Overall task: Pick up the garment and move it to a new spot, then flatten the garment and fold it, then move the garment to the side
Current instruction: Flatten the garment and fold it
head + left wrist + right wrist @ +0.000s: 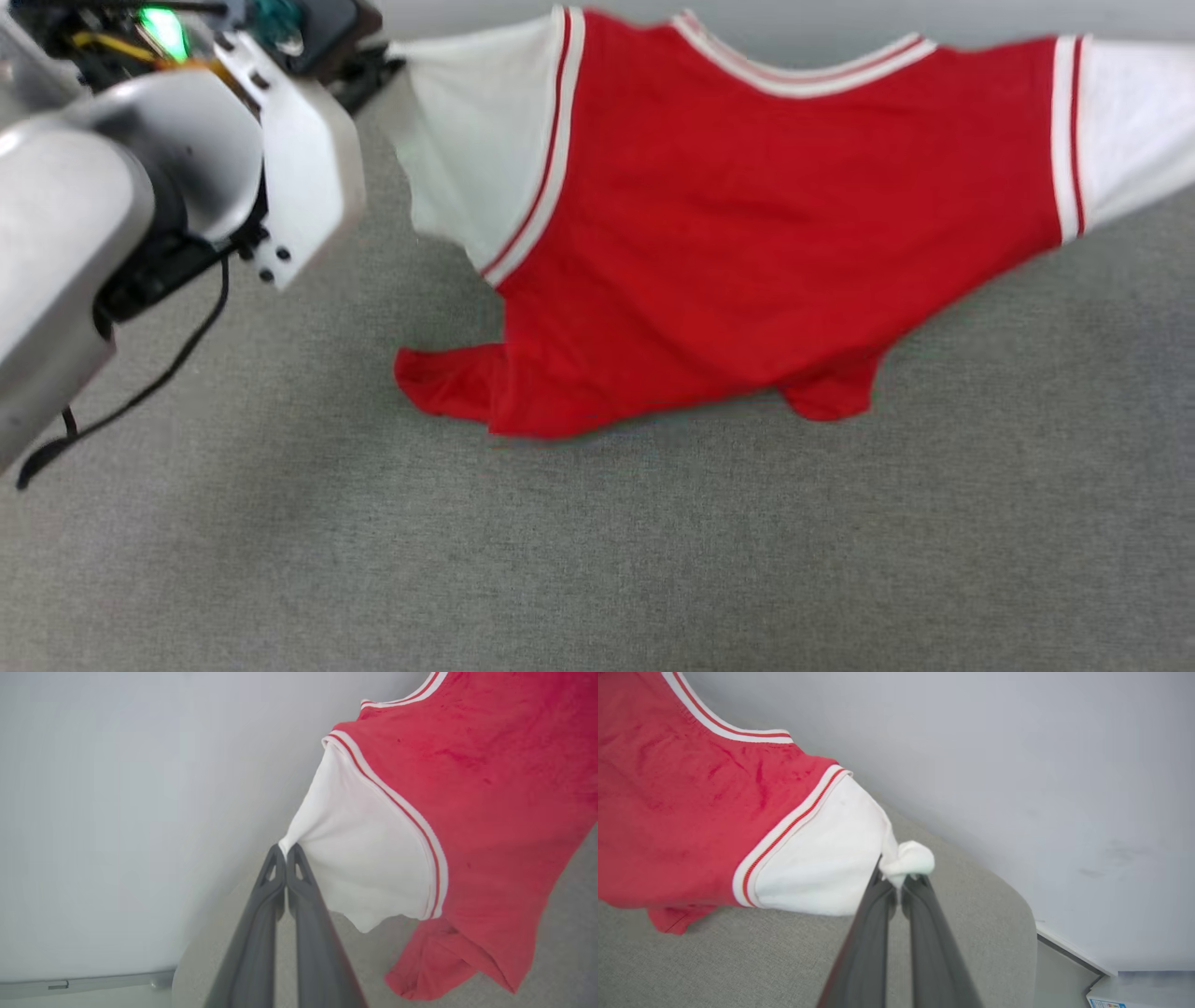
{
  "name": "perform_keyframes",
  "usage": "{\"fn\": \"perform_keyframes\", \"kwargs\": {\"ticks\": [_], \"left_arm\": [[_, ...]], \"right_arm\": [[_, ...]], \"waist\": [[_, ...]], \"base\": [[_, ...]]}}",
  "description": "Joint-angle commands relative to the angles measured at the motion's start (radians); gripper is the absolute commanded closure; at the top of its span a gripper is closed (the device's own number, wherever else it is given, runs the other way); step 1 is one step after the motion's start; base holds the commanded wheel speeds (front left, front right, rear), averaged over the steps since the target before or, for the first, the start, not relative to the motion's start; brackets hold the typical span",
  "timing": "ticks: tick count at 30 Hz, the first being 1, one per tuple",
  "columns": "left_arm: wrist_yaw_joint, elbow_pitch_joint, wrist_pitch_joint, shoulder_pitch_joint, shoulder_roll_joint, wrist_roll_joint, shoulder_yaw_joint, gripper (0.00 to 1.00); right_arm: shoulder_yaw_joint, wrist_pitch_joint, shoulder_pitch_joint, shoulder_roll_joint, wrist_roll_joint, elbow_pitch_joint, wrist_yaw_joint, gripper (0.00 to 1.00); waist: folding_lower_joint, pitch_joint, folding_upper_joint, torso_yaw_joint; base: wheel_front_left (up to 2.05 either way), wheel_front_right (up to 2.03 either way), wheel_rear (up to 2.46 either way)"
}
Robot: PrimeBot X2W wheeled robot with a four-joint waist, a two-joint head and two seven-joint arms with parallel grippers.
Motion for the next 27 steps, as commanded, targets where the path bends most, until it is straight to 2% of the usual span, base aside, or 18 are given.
{"fn": "perform_keyframes", "kwargs": {"ticks": [1, 5, 11, 22, 27], "left_arm": [[0.009, 0.011, -0.025, -0.034, -0.013, 0.023, 0.016, 1.0], [0.023, 0.056, -0.08, -0.111, -0.047, 0.063, 0.053, 1.0], [0.03, 0.15, -0.135, -0.242, -0.103, 0.116, 0.097, 1.0], [0.055, 0.408, -0.258, -0.581, -0.195, 0.253, 0.169, 1.0], [0.058, 0.516, -0.325, -0.722, -0.23, 0.291, 0.195, 1.0]], "right_arm": [[-0.005, -0.015, -0.042, -0.013, -0.011, -0.012, -0.001, 1.0], [-0.008, -0.036, -0.145, -0.008, -0.027, -0.015, -0.001, 1.0], [0.015, -0.05, -0.335, 0.033, -0.091, 0.034, -0.001, 1.0], [0.028, -0.135, -0.813, 0.24, -0.29, 0.248, -0.001, 1.0], [0.025, -0.196, -1.003, 0.311, -0.371, 0.359, -0.001, 1.0]], "waist": [[0.0001, -0.035, 0.0, -0.005], [0.0001, -0.036, 0.0, -0.004], [0.0001, 0.007, 0.0, -0.008], [0.0001, 0.2, 0.0, -0.023], [0.0001, 0.272, 0.0, -0.024]], "base": [[0.0, 0.0, 0.0], [0.0, 0.0, 0.0], [0.0, 0.0, 0.0], [0.0, 0.0, 0.0], [0.0, 0.0, 0.0]]}}
